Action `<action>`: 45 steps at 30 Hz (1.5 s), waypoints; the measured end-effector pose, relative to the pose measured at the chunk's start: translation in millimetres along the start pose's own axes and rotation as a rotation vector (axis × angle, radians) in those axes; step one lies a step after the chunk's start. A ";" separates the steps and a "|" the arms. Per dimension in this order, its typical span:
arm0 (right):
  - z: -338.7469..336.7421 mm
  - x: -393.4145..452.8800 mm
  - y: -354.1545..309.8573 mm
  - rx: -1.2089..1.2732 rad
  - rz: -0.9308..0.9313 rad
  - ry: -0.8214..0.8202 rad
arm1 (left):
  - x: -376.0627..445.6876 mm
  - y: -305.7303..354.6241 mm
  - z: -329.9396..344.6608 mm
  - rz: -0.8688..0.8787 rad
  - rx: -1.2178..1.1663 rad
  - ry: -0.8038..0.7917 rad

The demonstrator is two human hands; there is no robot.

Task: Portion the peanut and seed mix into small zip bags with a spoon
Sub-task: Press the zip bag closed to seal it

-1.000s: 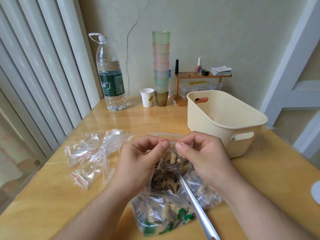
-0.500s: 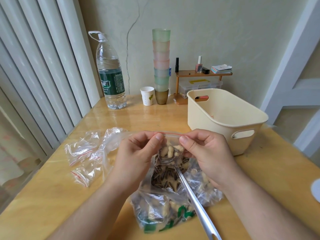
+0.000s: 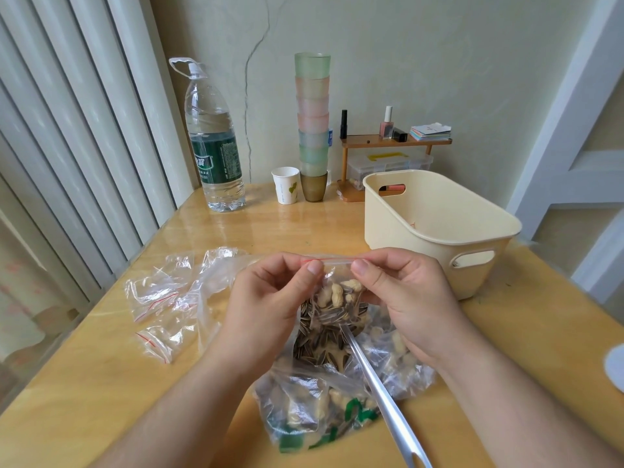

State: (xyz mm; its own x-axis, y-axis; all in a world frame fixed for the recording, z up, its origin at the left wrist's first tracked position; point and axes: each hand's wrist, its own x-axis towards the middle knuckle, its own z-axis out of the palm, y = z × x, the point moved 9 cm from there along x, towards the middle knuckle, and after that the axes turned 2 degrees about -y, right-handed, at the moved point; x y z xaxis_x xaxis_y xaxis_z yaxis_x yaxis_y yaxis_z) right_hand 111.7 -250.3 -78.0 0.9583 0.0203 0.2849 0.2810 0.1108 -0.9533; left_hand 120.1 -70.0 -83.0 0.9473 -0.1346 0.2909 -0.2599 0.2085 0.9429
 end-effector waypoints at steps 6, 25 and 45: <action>-3.7 1.2 0.8 -0.073 -0.031 0.052 | 0.8 6.6 -2.2 0.039 0.052 -0.005; -0.7 1.1 2.4 -0.081 -0.073 0.050 | -2.4 4.1 2.4 0.023 0.099 -0.027; 6.0 -3.4 -7.2 0.178 0.045 -0.016 | 7.5 32.8 12.4 -0.011 0.139 -0.084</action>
State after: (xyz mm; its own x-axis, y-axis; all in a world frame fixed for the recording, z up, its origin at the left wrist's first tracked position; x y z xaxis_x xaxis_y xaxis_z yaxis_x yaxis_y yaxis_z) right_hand 106.1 -245.2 -71.5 0.9684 0.0451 0.2454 0.2232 0.2833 -0.9327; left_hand 116.3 -76.2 -47.8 0.9326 -0.2184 0.2873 -0.2785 0.0709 0.9578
